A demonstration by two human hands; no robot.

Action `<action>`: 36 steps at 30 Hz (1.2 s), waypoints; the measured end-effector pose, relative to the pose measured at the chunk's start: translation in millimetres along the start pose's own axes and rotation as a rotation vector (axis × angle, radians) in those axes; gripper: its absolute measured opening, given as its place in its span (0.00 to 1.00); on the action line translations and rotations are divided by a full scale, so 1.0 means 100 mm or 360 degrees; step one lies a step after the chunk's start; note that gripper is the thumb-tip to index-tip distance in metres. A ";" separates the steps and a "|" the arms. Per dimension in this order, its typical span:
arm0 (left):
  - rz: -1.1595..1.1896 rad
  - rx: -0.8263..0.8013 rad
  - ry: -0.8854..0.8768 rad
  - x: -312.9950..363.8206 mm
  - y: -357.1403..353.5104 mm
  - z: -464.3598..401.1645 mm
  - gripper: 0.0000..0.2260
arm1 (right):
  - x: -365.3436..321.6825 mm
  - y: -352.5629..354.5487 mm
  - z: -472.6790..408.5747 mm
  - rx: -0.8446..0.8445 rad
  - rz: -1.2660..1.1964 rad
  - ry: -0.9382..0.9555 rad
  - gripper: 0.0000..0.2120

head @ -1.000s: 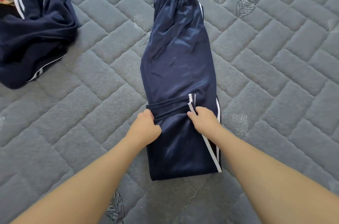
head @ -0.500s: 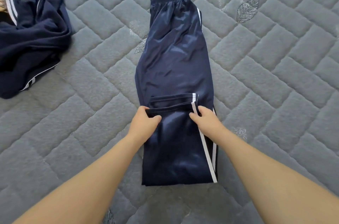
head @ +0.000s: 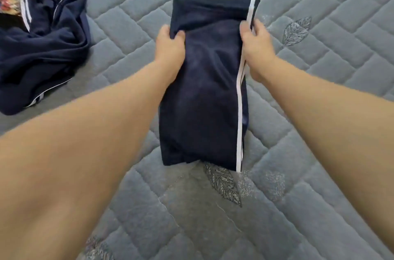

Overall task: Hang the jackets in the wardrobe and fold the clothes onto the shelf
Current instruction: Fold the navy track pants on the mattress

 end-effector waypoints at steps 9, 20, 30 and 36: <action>-0.0816 -0.0032 0.0642 -1.76 0.11 0.30 0.25 | 1.38 -0.03 1.03 -0.0138 0.0966 -0.0493 0.30; -0.0745 0.0050 0.0371 -1.63 0.08 0.41 0.10 | 1.66 0.05 0.92 -0.0027 0.1318 -0.0498 0.23; -0.0762 -0.0175 -0.0003 -2.09 0.52 1.20 0.22 | 1.72 0.25 1.72 -0.0314 0.1108 -0.0362 0.22; -0.0969 0.0144 -0.0226 -1.73 0.24 1.48 0.09 | 1.87 0.22 1.79 -0.0374 0.0738 -0.0647 0.20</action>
Point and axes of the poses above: each hand's wrist, its own z-axis away from the middle knuckle, its own y-axis out of the back of the hand, x = y × z, the point moved 10 cm from there along -z, towards the middle knuckle, and after that the axes turned 7 degrees about y, right-handed, at the moved point
